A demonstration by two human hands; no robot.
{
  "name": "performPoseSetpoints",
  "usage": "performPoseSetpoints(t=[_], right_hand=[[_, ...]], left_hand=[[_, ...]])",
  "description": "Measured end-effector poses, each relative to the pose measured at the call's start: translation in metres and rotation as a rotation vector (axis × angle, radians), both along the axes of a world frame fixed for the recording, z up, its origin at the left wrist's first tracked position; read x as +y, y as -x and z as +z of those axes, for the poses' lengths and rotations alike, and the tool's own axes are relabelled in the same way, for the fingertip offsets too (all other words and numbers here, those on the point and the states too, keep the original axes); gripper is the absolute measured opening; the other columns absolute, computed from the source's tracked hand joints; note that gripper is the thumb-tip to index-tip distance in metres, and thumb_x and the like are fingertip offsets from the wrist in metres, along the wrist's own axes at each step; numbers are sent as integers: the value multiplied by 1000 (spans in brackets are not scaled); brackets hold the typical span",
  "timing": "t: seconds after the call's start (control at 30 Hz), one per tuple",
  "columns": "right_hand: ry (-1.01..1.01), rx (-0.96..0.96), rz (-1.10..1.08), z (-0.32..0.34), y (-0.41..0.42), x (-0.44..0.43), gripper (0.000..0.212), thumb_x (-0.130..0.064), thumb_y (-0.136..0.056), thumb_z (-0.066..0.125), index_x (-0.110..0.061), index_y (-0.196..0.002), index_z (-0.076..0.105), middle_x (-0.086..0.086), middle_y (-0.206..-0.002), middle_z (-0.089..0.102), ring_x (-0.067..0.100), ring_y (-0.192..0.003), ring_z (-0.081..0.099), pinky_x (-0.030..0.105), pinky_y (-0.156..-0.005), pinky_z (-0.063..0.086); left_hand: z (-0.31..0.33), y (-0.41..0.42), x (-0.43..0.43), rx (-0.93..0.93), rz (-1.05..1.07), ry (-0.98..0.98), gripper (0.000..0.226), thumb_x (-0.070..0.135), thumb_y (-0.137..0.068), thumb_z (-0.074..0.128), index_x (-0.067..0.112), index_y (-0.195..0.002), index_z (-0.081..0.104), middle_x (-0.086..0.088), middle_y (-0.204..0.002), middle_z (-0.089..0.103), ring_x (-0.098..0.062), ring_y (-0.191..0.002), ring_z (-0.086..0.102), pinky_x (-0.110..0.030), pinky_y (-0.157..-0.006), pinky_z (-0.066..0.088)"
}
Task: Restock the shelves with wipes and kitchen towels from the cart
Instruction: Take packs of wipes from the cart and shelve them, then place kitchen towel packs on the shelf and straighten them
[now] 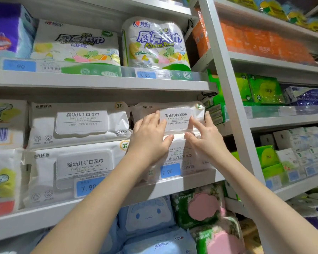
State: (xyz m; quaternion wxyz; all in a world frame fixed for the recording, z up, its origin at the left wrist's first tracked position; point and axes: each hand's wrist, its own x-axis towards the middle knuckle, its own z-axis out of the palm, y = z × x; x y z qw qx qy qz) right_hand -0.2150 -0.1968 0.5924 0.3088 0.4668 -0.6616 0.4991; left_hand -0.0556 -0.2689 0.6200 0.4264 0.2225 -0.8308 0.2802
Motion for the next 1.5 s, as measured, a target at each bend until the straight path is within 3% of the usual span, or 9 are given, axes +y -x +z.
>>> performPoseSetpoints(t=[0.17, 0.3, 0.5, 0.67, 0.8, 0.93, 1.2, 1.37, 1.5], right_hand=[[-57, 88, -129, -7, -9, -6, 52, -43, -99, 38, -34, -148, 28, -1, -161, 6, 17, -148, 1, 51, -116, 3], [-71, 76, -138, -10, -10, -6, 52, -44, -100, 33, -34, -150, 24, -4, -161, 7, 16, -148, -2, 52, -116, 0], [-62, 58, -119, -24, -30, -6, 51, -47, -98, 37, -32, -147, 33, -5, -161, 10, 14, -148, -2, 52, -115, -2], [17, 112, -17, -41, -67, -12, 42, -41, -97, 45, -28, -137, 48, -3, -156, 27, 15, -147, 10, 49, -116, -1], [172, 142, 138, -52, -111, -22, 36, -36, -94, 50, -23, -126, 62, -2, -139, 53, 15, -135, 40, 52, -117, 7], [301, 221, 262, -58, -169, -34, 42, -42, -85, 44, -18, -103, 73, -1, -117, 68, 19, -113, 60, 56, -112, 21], [208, 328, 403, -37, -303, -69, 44, -42, -85, 46, -15, -110, 70, 8, -121, 65, 29, -112, 58, 46, -104, 33], [71, 334, 327, -8, -371, -93, 46, -44, -93, 48, -21, -132, 56, 6, -144, 47, 24, -132, 40, 37, -112, 19], [8, 306, 267, 2, -402, -113, 49, -47, -95, 42, -24, -138, 48, 5, -152, 35, 22, -138, 31, 35, -113, 16]], left_hand=[[-2, -3, -2, -69, 58, 6, 65, 49, -98, 33, 18, -152, 16, -7, -161, -1, -18, -147, -2, -38, -119, 3], [-5, -5, 0, -79, 78, 7, 65, 47, -99, 35, 18, -152, 14, -4, -161, -2, -17, -147, -4, -39, -118, 1], [-15, -18, 1, -48, 42, 41, 53, 38, -98, 43, 20, -146, 32, 2, -159, 14, -15, -147, 2, -39, -117, -1], [-31, -56, -4, -19, 4, 107, 48, 31, -95, 48, 19, -141, 42, 1, -154, 29, -18, -144, 14, -34, -116, 3], [-46, -102, -7, 139, -101, 126, 33, 21, -76, 58, 10, -105, 70, -8, -118, 64, -29, -115, 56, -34, -98, 31], [-59, -166, -15, 223, -47, 63, 32, 20, -74, 58, 7, -100, 71, -9, -106, 66, -32, -103, 61, -46, -90, 45], [-59, -312, -51, 445, 188, -49, 44, 25, -82, 49, 9, -121, 62, -9, -127, 56, -30, -119, 47, -45, -102, 37], [-38, -387, -68, 522, 355, -109, 48, 24, -89, 54, 8, -134, 49, -17, -140, 42, -34, -129, 36, -42, -108, 26], [-20, -423, -76, 528, 445, -217, 52, 29, -91, 53, 9, -137, 40, -16, -144, 34, -34, -130, 31, -46, -107, 28]])
